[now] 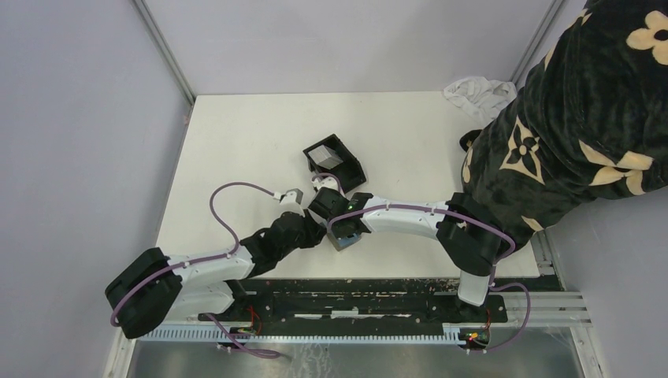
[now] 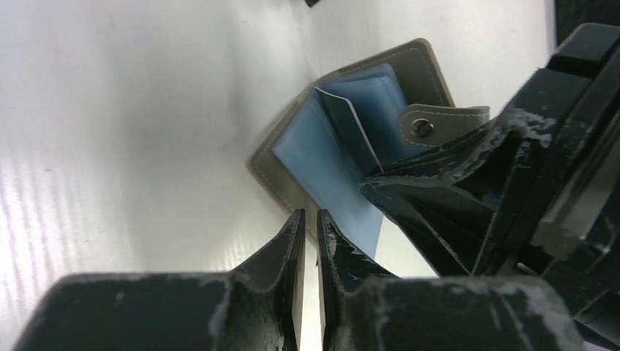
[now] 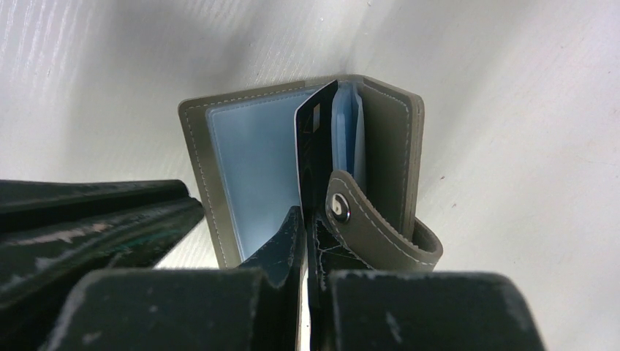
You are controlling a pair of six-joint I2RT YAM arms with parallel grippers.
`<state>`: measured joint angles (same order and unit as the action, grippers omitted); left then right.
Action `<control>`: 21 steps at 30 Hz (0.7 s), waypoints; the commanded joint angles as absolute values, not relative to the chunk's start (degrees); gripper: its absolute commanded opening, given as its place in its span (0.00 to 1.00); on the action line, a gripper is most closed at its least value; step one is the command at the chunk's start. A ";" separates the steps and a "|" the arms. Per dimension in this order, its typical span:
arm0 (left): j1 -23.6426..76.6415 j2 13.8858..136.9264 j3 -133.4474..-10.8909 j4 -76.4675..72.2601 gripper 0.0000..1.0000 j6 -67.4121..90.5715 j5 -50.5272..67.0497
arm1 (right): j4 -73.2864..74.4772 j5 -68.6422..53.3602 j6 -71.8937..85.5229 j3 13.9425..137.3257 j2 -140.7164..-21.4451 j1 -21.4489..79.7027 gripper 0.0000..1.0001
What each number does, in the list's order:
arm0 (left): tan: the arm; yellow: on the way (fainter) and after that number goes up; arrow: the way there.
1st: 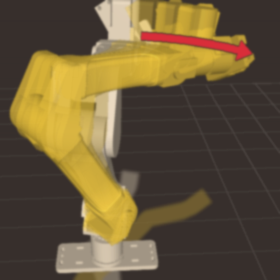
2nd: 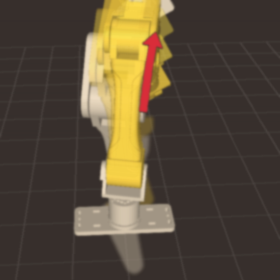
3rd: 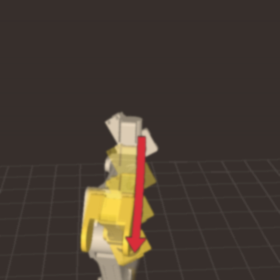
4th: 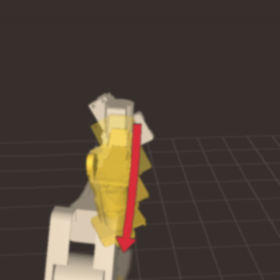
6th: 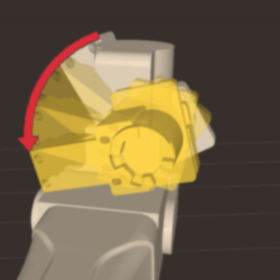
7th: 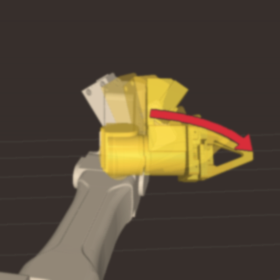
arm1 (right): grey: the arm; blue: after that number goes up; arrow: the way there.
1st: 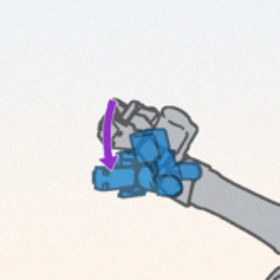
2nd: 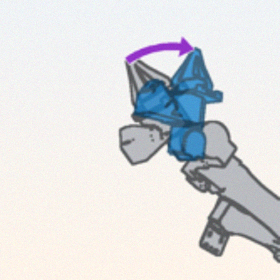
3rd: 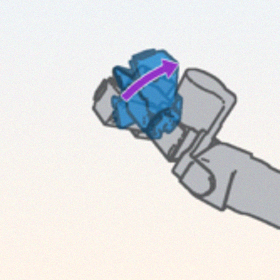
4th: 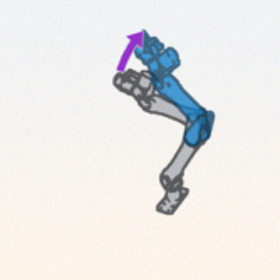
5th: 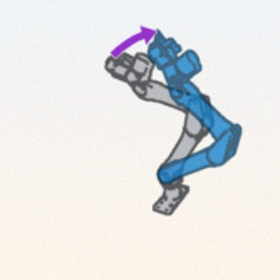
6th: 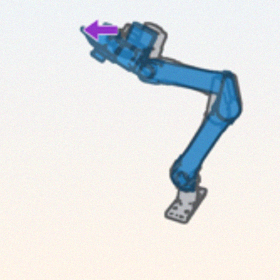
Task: Put the credit cards into the card holder
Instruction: Open the card holder at the center of the board.
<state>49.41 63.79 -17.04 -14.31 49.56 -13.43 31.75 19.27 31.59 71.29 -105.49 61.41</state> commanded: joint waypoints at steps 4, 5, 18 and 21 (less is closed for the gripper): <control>51.96 66.77 -22.46 -19.69 0.17 51.61 -15.16 | 31.16 16.37 32.44 70.19 -107.51 61.59 0.01; 52.14 66.88 -22.76 -19.69 0.17 51.61 -15.31 | 31.14 16.35 32.43 70.15 -107.45 61.61 0.01; 53.43 73.34 -23.59 -21.77 0.15 52.08 -16.35 | 30.72 15.68 32.39 69.26 -105.64 61.48 0.01; 53.35 74.71 -23.99 -22.58 0.15 52.05 -16.68 | 30.76 15.32 32.34 69.20 -105.32 61.45 0.01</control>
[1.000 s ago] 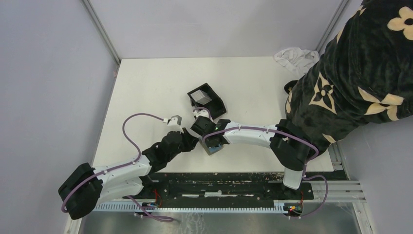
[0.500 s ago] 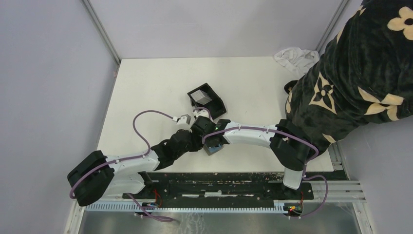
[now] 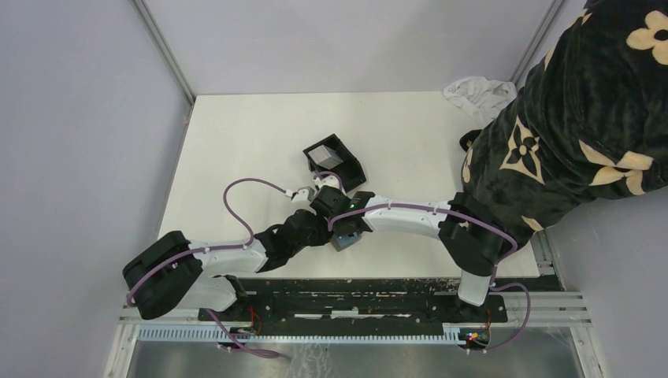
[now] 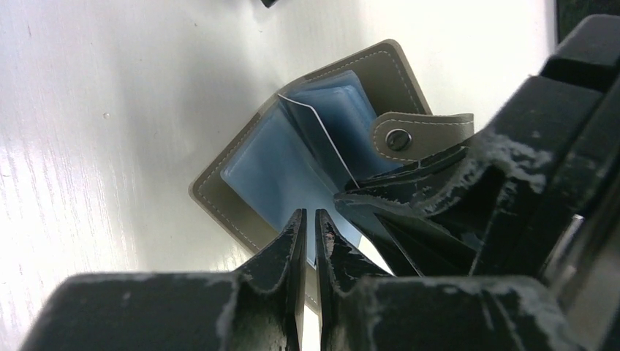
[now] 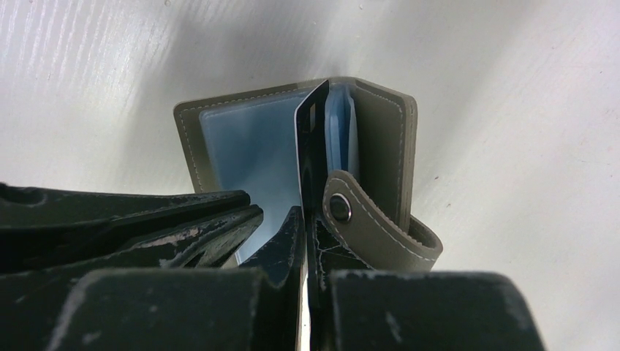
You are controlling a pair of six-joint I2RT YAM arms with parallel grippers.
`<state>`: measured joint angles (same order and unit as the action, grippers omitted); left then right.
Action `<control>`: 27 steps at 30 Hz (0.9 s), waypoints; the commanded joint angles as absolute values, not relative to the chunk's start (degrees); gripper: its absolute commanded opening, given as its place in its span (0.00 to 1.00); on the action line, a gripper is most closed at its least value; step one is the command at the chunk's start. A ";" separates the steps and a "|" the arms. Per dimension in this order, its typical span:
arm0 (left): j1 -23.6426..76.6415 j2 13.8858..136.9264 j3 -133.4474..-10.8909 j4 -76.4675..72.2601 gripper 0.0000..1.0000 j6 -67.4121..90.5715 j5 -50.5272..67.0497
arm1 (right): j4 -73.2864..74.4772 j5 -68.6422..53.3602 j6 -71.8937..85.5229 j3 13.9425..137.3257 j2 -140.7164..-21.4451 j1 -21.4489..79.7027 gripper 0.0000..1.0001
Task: Put the credit cards into the card holder
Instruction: Open the card holder at the center of the board, then insert the credit card into the card holder.
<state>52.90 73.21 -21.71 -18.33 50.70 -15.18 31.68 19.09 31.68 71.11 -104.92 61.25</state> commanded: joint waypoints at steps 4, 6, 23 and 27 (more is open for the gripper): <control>53.36 76.99 -24.77 -22.87 0.14 51.77 -16.63 | 30.85 15.04 32.27 68.82 -104.43 61.44 0.01; 53.39 78.08 -24.73 -23.17 0.14 51.77 -16.53 | 30.89 15.03 32.17 68.65 -103.89 61.33 0.01; 53.41 77.80 -21.78 -20.84 0.12 52.82 -16.44 | 30.33 10.71 31.30 67.05 -99.88 58.34 0.01; 53.41 77.54 -21.08 -19.96 0.12 53.08 -16.26 | 29.97 9.60 31.29 67.00 -99.30 57.46 0.01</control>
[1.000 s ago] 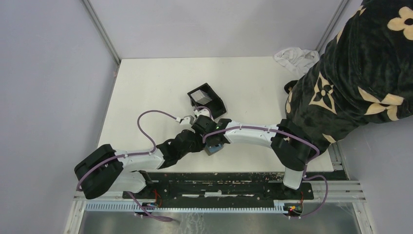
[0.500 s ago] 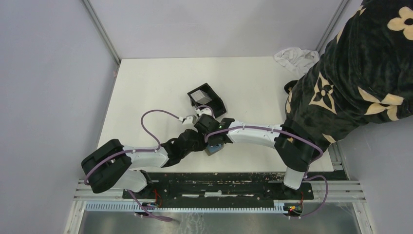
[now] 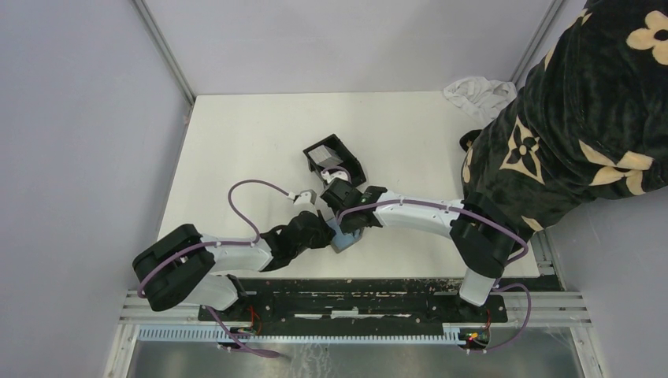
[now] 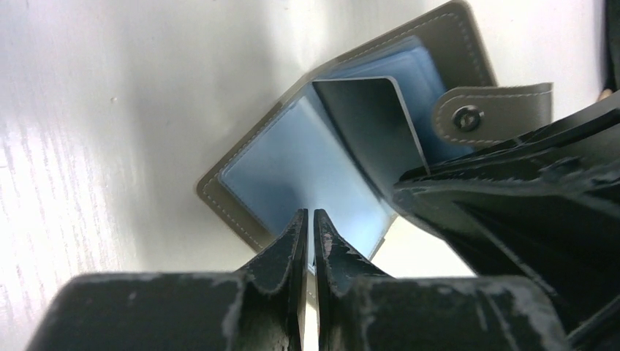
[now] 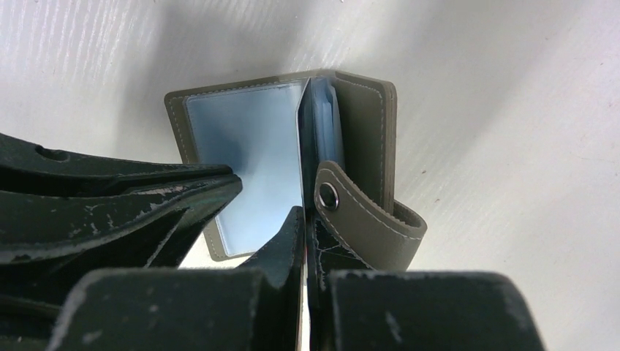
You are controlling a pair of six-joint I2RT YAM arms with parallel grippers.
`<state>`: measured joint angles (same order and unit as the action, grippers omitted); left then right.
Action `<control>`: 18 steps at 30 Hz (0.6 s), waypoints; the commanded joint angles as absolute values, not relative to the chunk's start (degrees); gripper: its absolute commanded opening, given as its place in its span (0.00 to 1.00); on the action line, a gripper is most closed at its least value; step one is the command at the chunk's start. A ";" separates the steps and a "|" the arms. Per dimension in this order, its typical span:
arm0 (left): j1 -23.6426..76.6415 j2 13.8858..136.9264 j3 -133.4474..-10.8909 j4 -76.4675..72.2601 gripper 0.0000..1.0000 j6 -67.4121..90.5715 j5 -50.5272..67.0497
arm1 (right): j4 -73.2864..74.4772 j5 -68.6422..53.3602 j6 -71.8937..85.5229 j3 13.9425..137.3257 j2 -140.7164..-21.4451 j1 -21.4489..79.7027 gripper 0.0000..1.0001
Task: Put the credit cards into the card holder
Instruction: Insert the credit card into the card holder.
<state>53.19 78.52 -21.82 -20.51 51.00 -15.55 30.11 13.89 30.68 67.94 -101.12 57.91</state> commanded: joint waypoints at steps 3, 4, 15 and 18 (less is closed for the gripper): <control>53.36 77.86 -20.81 -19.74 0.12 53.17 -16.22 | 29.72 8.09 31.14 67.00 -99.19 56.55 0.01; 53.43 78.06 -20.79 -19.55 0.12 53.22 -16.20 | 29.61 7.60 31.12 66.95 -99.15 56.25 0.01; 53.40 78.86 -21.43 -17.22 0.12 52.70 -16.31 | 25.77 -1.81 31.95 64.10 -97.46 51.24 0.01; 53.39 78.60 -21.42 -16.31 0.12 52.48 -16.78 | 24.70 -5.19 32.40 63.13 -96.39 49.57 0.01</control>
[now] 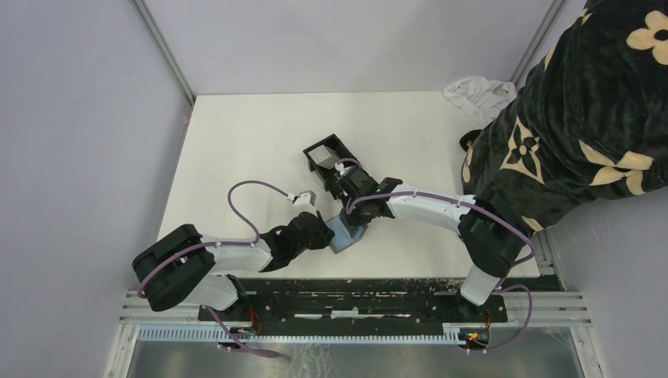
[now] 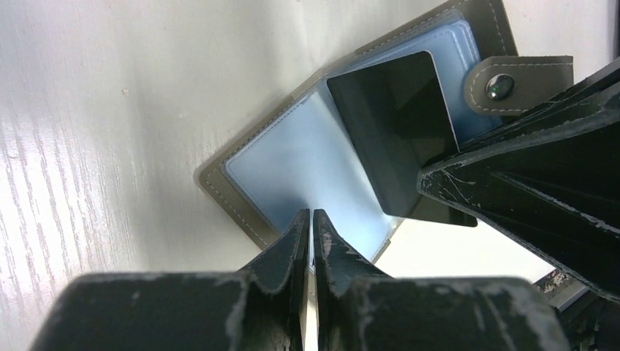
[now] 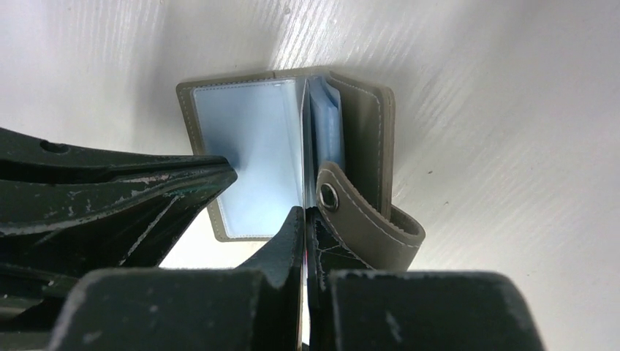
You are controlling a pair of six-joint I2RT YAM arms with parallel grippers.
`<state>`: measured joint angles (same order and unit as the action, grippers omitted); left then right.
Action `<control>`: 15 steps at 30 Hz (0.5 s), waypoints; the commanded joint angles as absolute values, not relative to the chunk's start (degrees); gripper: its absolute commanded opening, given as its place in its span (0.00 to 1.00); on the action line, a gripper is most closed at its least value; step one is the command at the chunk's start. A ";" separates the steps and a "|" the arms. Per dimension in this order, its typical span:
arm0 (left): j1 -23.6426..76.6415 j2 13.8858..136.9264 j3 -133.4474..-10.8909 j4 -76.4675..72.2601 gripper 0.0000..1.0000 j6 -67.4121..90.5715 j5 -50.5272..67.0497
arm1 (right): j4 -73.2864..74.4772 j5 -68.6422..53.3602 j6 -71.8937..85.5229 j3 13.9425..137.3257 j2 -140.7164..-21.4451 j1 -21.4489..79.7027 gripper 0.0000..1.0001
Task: Put the credit cards into the card holder
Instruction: Insert the credit card into the card holder.
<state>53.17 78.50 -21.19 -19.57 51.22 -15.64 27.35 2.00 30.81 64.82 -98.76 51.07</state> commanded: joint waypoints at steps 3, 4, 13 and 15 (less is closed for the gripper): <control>53.45 78.23 -21.36 -15.62 0.11 52.38 -17.11 | 23.38 -8.27 32.96 62.01 -95.57 48.29 0.01; 53.44 78.16 -21.26 -15.49 0.11 52.31 -17.26 | 22.72 -9.54 33.28 61.56 -95.33 47.87 0.01; 53.43 78.22 -21.09 -14.97 0.11 52.21 -17.46 | 18.54 -13.85 34.82 57.51 -95.54 45.09 0.01; 53.44 78.09 -21.09 -14.63 0.11 52.10 -17.53 | 17.74 -14.52 35.10 56.49 -95.39 44.40 0.01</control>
